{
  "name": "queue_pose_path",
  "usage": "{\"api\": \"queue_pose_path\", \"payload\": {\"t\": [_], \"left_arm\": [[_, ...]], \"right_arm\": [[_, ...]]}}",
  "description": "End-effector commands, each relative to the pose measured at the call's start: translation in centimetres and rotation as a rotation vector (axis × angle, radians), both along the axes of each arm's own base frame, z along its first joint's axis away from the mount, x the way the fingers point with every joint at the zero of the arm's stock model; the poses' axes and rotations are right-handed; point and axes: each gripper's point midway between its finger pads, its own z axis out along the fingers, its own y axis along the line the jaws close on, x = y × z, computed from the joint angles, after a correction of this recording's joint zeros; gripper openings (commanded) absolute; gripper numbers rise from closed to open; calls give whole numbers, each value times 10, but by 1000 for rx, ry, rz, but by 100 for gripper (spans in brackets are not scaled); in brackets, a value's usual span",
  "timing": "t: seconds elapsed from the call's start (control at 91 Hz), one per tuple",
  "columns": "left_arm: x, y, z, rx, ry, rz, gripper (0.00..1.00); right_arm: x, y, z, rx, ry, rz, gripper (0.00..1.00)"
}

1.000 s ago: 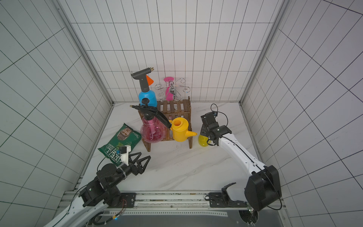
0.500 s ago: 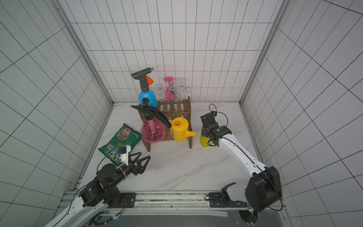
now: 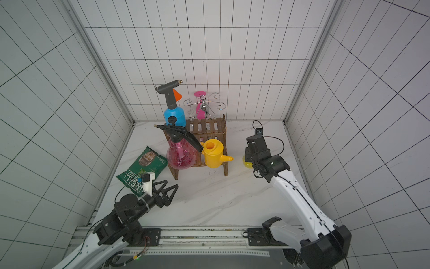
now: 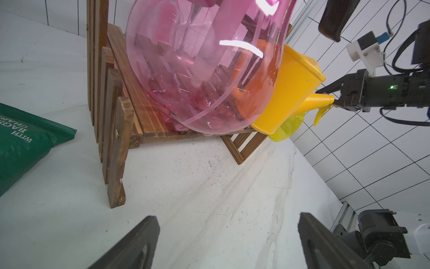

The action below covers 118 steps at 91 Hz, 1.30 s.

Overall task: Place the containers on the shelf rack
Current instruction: 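Pick up a container from the center of the board.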

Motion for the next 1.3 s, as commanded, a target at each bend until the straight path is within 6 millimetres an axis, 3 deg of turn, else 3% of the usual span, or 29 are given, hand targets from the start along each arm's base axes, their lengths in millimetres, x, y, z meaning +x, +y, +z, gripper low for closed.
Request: {"api": "queue_pose_path", "payload": {"t": [0.0, 0.286, 0.78, 0.89, 0.978, 1.132, 1.286], "left_arm": [[-1, 0, 2, -2, -12, -6, 95], [-1, 0, 2, -2, -13, -4, 95], [0, 1, 3, -1, -15, 2, 95], [0, 1, 3, 0, -16, 3, 95], [0, 1, 3, 0, -16, 3, 95], [0, 1, 2, 1, -16, 5, 95], [-1, 2, 2, 1, -16, 3, 95]], "right_arm": [[2, 10, 42, 0, -65, 84, 0], [8, 39, 123, -17, -102, 239, 0], [4, 75, 207, -89, -184, 389, 0], [0, 80, 220, -83, -210, 417, 0], [-4, 96, 226, -42, -215, 495, 0], [-6, 133, 217, -21, -166, 622, 0], [1, 149, 209, -27, -150, 652, 0]]}}
